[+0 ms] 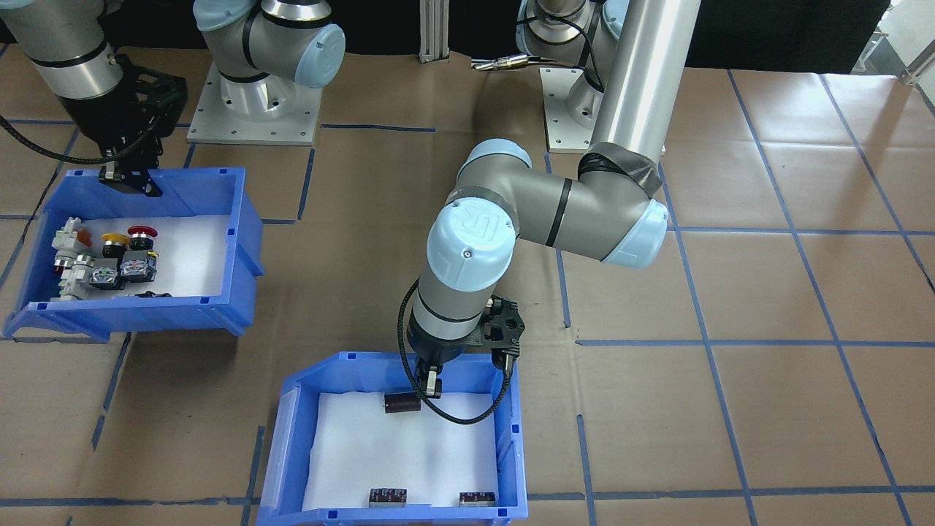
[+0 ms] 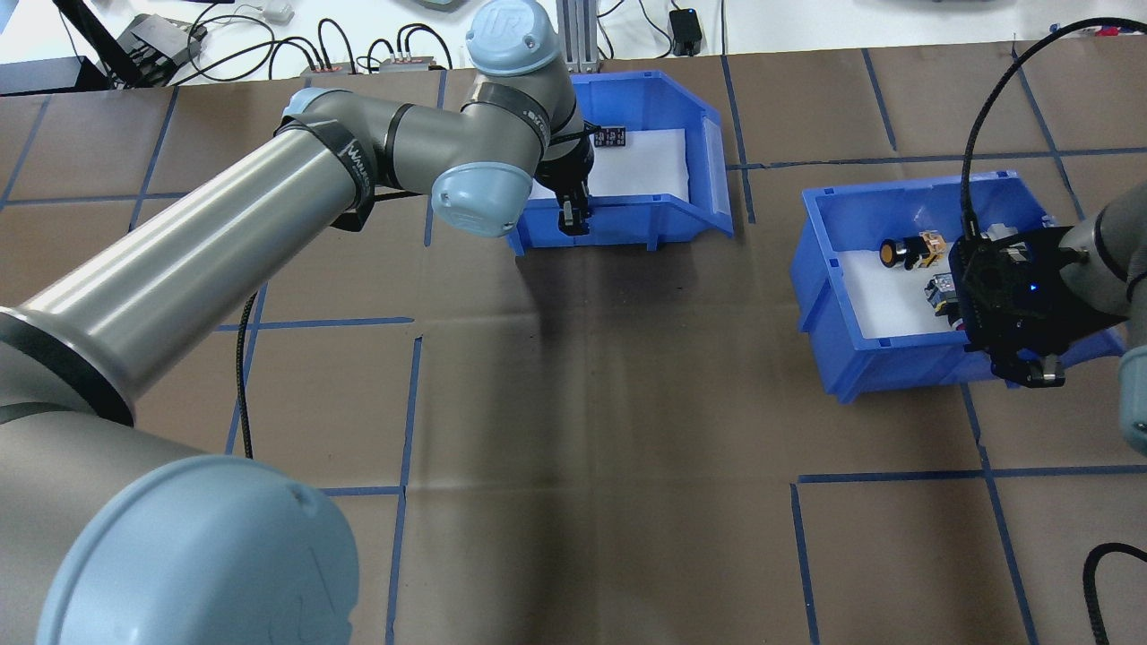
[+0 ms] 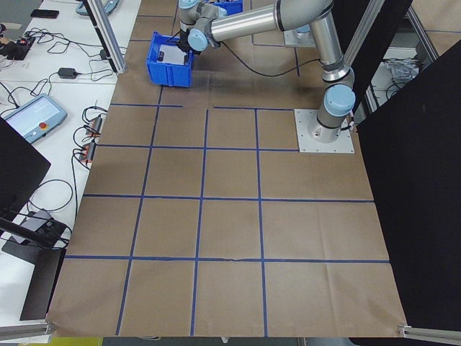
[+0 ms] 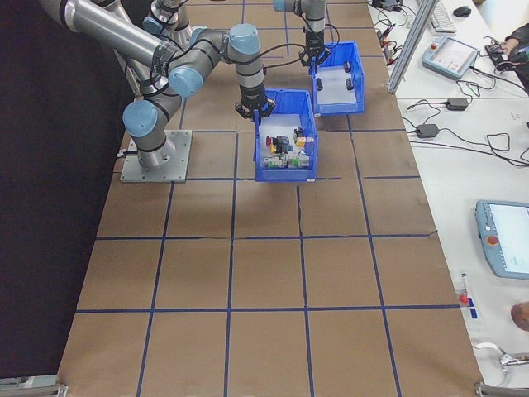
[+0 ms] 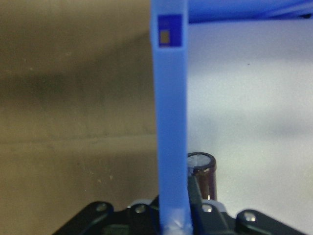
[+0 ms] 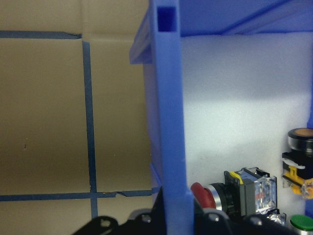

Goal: Place battery box in front

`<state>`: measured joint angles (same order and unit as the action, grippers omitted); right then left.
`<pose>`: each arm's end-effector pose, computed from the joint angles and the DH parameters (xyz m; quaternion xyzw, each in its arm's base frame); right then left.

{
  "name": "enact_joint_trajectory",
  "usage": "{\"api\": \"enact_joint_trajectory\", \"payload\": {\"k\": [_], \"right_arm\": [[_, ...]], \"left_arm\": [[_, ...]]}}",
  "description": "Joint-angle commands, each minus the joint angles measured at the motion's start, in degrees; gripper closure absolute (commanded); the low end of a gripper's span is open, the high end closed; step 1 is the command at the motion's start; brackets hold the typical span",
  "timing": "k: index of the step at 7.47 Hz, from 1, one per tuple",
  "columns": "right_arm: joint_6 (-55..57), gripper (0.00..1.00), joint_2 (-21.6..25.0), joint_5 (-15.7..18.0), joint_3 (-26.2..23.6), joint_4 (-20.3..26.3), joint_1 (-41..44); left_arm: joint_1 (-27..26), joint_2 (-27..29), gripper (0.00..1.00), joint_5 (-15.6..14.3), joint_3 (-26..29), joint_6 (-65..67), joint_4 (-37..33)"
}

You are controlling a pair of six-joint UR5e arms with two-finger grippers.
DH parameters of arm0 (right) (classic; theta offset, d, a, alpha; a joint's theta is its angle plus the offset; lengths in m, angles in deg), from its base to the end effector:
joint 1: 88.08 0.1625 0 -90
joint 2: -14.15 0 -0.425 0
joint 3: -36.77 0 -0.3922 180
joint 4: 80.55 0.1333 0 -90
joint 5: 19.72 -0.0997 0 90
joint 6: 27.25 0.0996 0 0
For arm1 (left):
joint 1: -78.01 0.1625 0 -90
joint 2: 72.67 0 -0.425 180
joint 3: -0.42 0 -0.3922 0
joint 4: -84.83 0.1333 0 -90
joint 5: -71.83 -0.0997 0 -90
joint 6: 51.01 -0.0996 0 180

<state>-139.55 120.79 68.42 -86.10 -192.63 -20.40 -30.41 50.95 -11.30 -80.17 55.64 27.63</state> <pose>-0.0120 -0.3888 0.3712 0.7066 -0.7056 0.0346 0.0408 -0.3610 -0.6243 0.2727 0.6897 -0.7178 -0.0185 0.0939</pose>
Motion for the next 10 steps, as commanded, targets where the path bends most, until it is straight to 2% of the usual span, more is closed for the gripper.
{"api": "enact_joint_trajectory", "payload": {"k": [1,2,3,4,5,6,7,9,10], "right_arm": [[0.07,0.98,0.06,-0.07,-0.09,0.28,0.00],[0.07,0.98,0.15,-0.07,-0.09,0.28,0.00],[0.07,0.98,0.41,-0.07,-0.09,0.28,0.00],[0.07,0.98,0.42,-0.07,-0.09,0.28,0.00],[0.07,0.98,0.50,-0.16,-0.09,0.37,0.09],[0.15,0.98,0.59,-0.16,-0.18,1.67,0.18],[1.20,0.98,1.64,-0.33,-0.53,4.04,0.61],[2.35,0.98,5.40,-0.60,-4.81,4.24,1.32],[3.83,0.98,8.21,-0.60,-7.54,4.15,2.19]], "left_arm": [[-1.09,1.09,0.98,-0.02,0.78,1.45,0.07],[-1.18,1.27,0.91,-0.28,0.78,1.55,0.07],[-1.18,1.01,0.75,-0.72,0.87,1.64,-0.02],[-0.83,0.66,0.43,-0.90,1.13,1.55,-0.02],[-0.66,0.66,0.18,-0.99,1.92,1.72,-0.19],[-0.39,0.74,0.00,-2.12,2.71,3.03,-0.19],[-0.13,-0.13,0.00,-2.91,3.41,3.04,-0.89],[1.44,-3.63,0.01,-3.09,2.99,-3.84,-2.99],[2.50,-6.43,0.01,-7.71,2.63,-12.69,-8.57]]}}
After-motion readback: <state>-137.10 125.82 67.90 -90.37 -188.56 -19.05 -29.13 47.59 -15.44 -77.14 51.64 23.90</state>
